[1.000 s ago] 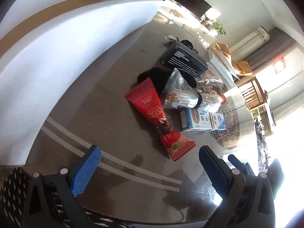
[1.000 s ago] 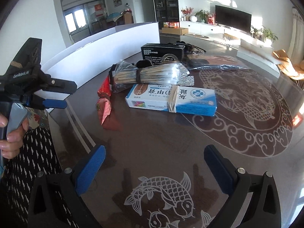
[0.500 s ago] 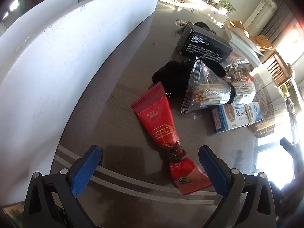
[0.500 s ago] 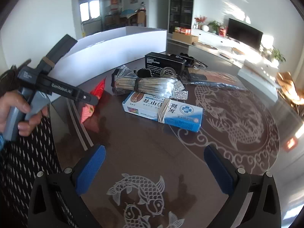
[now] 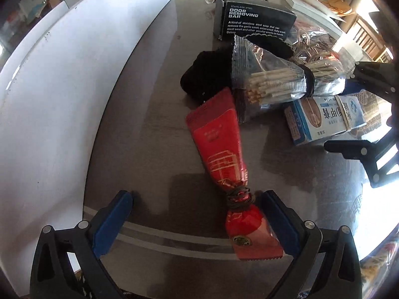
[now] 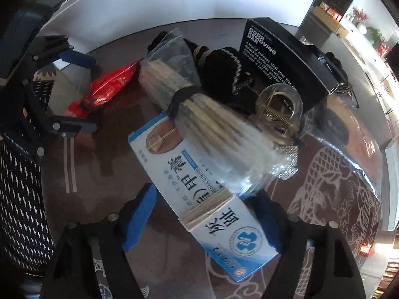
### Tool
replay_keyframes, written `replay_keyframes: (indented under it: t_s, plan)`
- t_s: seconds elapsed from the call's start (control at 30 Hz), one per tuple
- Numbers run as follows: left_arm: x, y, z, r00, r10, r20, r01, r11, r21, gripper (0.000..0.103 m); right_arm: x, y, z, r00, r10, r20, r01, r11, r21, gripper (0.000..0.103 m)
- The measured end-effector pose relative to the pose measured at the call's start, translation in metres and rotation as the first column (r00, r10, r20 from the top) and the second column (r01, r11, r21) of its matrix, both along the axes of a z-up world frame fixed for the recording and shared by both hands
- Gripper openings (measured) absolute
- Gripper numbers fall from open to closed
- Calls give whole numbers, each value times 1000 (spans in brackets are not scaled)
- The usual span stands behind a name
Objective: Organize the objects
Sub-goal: 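Grasp the red packet with left tool while right tool grasps the nail cream box, then carry both items into the cardboard bin and open both tools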
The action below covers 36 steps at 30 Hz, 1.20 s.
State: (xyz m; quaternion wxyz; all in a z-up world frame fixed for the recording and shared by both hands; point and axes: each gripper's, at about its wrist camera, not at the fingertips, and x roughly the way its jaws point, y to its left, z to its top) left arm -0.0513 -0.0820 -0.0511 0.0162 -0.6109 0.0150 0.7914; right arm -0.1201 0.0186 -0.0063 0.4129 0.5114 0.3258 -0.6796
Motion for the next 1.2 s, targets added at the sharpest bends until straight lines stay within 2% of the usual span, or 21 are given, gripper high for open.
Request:
replay_keyframes:
  t_s: [0.03, 0.07, 0.1, 0.13, 0.17, 0.2, 0.27, 0.3, 0.37, 0.4, 0.43, 0.47, 0.53, 0.6, 0.73, 0.9, 0.93, 1.03, 1.2]
  plan:
    - [3, -3, 1, 1000, -13, -18, 13, 1000, -2, 103, 6, 4, 2, 1000, -10, 15, 10, 1000, -5, 58]
    - [6, -5, 5, 998, -30, -52, 30, 1000, 0, 91, 13, 9, 4, 999, -18, 28, 18, 1000, -10, 55]
    - [9, -7, 10, 995, -46, -87, 46, 999, 1, 67, 21, 13, 6, 999, -22, 39, 23, 1000, -17, 50]
    - [11, -9, 14, 992, -60, -113, 61, 998, 0, 52, 28, 16, 8, 998, -30, 47, 32, 999, -22, 48]
    - [11, -11, 17, 990, -70, -119, 71, 998, 3, 24, 34, 18, 10, 998, -46, 51, 47, 999, -26, 48]
    - [10, -12, 17, 991, -71, -116, 72, 997, 10, 21, 37, 19, 11, 997, -62, 51, 64, 997, -33, 49]
    - [9, -13, 18, 988, -85, -127, 87, 996, 11, 19, 39, 17, 14, 993, -98, 60, 101, 993, -61, 59]
    - [10, -12, 19, 987, -94, -130, 95, 995, 8, 19, 37, 15, 14, 991, -113, 69, 118, 990, -80, 68]
    - [15, -15, 18, 985, -104, -134, 108, 994, 20, 19, 36, 8, 10, 990, -132, 59, 136, 987, -79, 70]
    - [23, -16, 18, 984, -107, -142, 112, 993, 27, 19, 37, 5, 5, 989, -136, 53, 138, 989, -49, 68]
    - [27, -18, 19, 982, -109, -152, 115, 993, 29, 19, 41, 4, 5, 991, -132, 11, 132, 991, -32, 53]
    - [33, -21, 22, 980, -109, -168, 116, 993, 32, 18, 44, 4, 8, 991, -132, 1, 132, 991, -31, 43]
    - [42, -26, 29, 975, -95, -200, 108, 993, 52, 18, 47, 13, 18, 986, -166, 16, 167, 985, -47, 43]
    - [50, -34, 40, 969, -68, -236, 96, 990, 106, 18, 50, 28, 31, 979, -205, 20, 206, 976, -73, 43]
    - [66, -42, 67, 954, -7, -300, 73, 976, 207, 18, 52, 63, 65, 952, -291, 96, 304, 936, -177, 43]
    - [69, -59, 110, 923, 74, -377, 44, 955, 295, 18, 43, 75, 113, 937, -322, 133, 348, 890, -294, 43]
    - [70, -70, 121, 916, 91, -391, 34, 953, 300, 18, 42, 71, 122, 935, -323, 144, 353, 880, -317, 43]
    - [68, -109, 148, 894, 157, -419, -23, 952, 306, 18, 37, 13, 143, 936, -314, 158, 351, 856, -380, 43]
    - [38, -176, 157, 878, 274, -392, -170, 945, 279, 18, 19, -94, 172, 949, -255, 186, 315, 807, -499, 43]
